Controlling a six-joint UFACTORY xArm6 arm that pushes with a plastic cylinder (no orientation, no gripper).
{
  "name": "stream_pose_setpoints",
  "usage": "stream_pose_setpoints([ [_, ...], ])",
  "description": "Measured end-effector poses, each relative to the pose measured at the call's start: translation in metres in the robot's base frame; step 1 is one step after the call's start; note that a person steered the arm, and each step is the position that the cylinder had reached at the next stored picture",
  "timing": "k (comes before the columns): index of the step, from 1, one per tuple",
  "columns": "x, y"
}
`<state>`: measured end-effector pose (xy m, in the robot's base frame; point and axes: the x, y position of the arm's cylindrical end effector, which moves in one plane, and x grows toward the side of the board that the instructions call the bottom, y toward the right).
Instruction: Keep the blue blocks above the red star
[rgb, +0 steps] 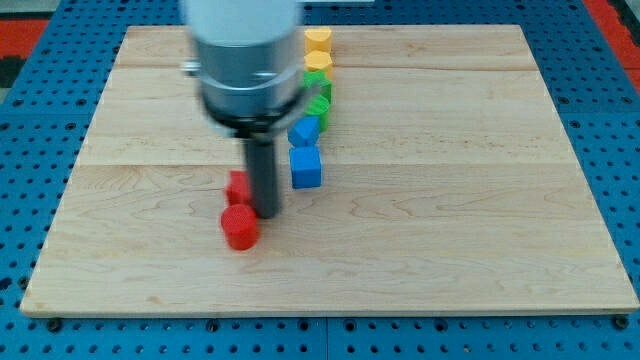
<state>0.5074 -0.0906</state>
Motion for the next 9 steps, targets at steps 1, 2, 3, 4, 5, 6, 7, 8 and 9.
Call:
stream_pose_setpoints([
  [1,-0.003,0.023],
  [2,-0.014,0.129],
  [3,-0.031,0.104],
  [4,-0.052,0.072],
  [5,-0.082,0.016],
  [6,-0.108,-0.017],
  [7,-0.048,0.077],
  [8,-0.044,0.134],
  [9,-0.103,0.119],
])
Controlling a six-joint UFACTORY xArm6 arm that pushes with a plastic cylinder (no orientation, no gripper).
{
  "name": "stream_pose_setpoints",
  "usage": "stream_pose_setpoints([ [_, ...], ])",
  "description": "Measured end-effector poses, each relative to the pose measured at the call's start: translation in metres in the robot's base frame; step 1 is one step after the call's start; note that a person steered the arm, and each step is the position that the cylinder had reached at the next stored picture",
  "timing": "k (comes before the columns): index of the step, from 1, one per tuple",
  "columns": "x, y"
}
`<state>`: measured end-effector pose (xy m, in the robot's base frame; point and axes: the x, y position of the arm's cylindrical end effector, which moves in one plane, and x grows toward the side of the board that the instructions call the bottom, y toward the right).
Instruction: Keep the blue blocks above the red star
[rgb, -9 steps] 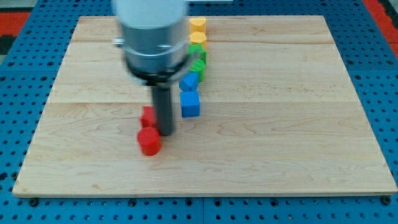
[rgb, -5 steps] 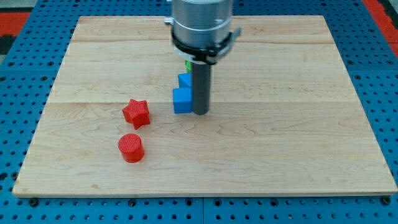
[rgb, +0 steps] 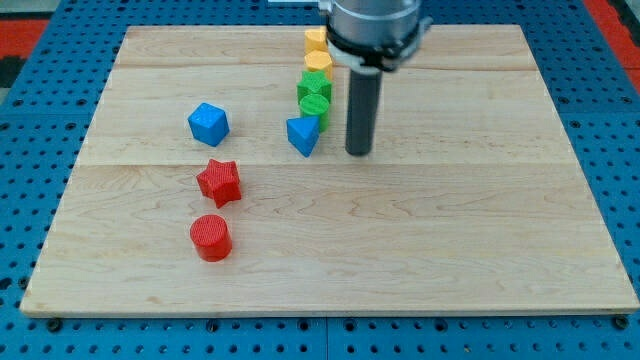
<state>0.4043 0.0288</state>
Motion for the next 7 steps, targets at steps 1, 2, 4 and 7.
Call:
stream_pose_setpoints([
  [1,-0.017,-0.090],
  [2,-0.005,-0.091],
  [4,0.056,-0.038],
  [7,0.006,-0.158],
])
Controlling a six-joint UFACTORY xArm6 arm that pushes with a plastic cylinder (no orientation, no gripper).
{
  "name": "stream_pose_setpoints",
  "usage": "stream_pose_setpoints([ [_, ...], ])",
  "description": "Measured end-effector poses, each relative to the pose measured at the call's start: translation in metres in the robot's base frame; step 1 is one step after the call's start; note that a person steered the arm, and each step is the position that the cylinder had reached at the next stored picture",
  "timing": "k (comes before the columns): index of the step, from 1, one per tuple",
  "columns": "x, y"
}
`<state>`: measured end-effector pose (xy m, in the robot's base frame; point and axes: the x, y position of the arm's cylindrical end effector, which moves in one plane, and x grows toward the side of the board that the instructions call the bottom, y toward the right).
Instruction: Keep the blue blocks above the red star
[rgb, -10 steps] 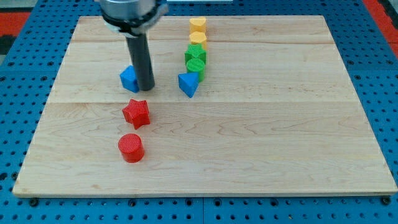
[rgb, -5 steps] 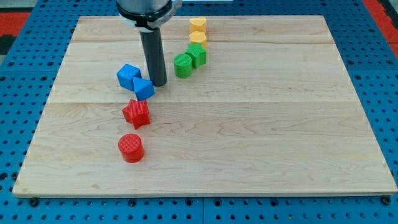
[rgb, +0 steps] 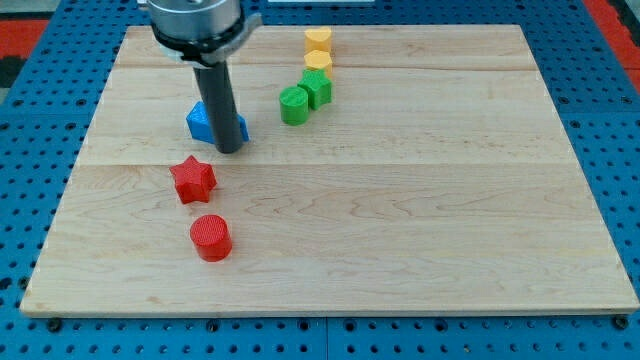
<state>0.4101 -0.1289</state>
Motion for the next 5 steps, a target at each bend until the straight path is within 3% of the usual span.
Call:
stream_pose_setpoints([
  [1,0.015,0.009],
  [2,0.016,0.104],
  [3,-0.003,0.081],
  [4,-0.020,0.022],
  [5,-0.044,0.016],
])
